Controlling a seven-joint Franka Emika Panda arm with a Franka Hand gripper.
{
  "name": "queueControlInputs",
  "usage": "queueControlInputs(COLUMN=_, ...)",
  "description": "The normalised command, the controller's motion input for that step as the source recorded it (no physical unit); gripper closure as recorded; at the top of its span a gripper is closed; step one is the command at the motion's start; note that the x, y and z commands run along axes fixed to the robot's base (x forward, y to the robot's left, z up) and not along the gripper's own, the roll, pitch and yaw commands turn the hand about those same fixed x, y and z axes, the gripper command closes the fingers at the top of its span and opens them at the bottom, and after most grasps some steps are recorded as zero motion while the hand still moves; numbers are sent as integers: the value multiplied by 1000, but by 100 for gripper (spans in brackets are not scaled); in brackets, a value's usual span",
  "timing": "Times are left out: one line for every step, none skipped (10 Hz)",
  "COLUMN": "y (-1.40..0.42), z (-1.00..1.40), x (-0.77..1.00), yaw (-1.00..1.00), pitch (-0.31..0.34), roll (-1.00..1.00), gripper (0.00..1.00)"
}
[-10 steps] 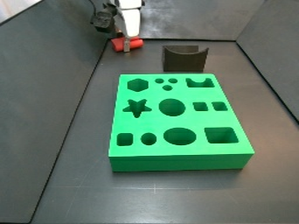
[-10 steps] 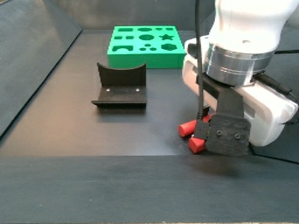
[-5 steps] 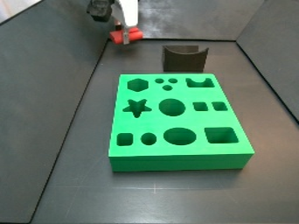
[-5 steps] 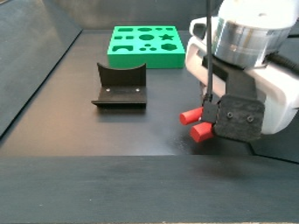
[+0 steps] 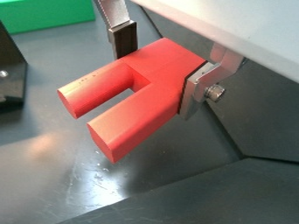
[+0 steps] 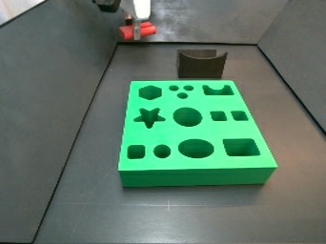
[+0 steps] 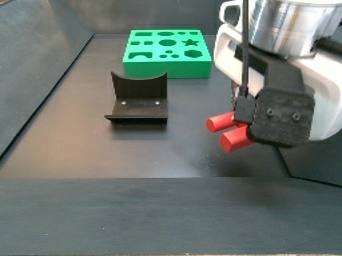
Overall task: Pick up the square-circle object. Move up. Place the square-circle object on the fixture. Regrasp the square-circle object. Move to above the board. Insert the square-circle object.
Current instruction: Place the square-circle object on the fixture.
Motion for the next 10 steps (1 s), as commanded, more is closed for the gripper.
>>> queueControlInputs(y=3, z=1000, x=-13, yaw=-2, pitch=10, roll=3, gripper=100)
queueControlInputs(y=3, z=1000, x=-18, yaw=-9, pitch=33, roll=20, gripper=100)
queueControlInputs(y=1, z=1000, x=-21, yaw=-10, pitch=61, roll=31, gripper=100)
queueControlInputs(y=1, z=1000, x=-21, yaw=-6, pitch=87, roll=42, gripper=100)
queueControlInputs(y=-2, z=1000, x=-24, yaw=7, pitch=103, roll=61, gripper=100)
queueControlInputs(y=-7, z=1000, x=-27, yaw=10, pitch=108, roll=70, gripper=100)
queueControlInputs(y=-4, z=1000, x=-30, yaw=10, pitch=107, roll=76, gripper=100)
queueControlInputs(y=-5, z=1000, x=-33, yaw=10, pitch=103, roll=74, gripper=100)
queueControlInputs(y=-3, z=1000, x=-37, yaw=9, pitch=101, roll=71, gripper=100)
queueControlInputs(y=-1, z=922, x=-35, yaw=7, pitch=96, roll=66, gripper=100)
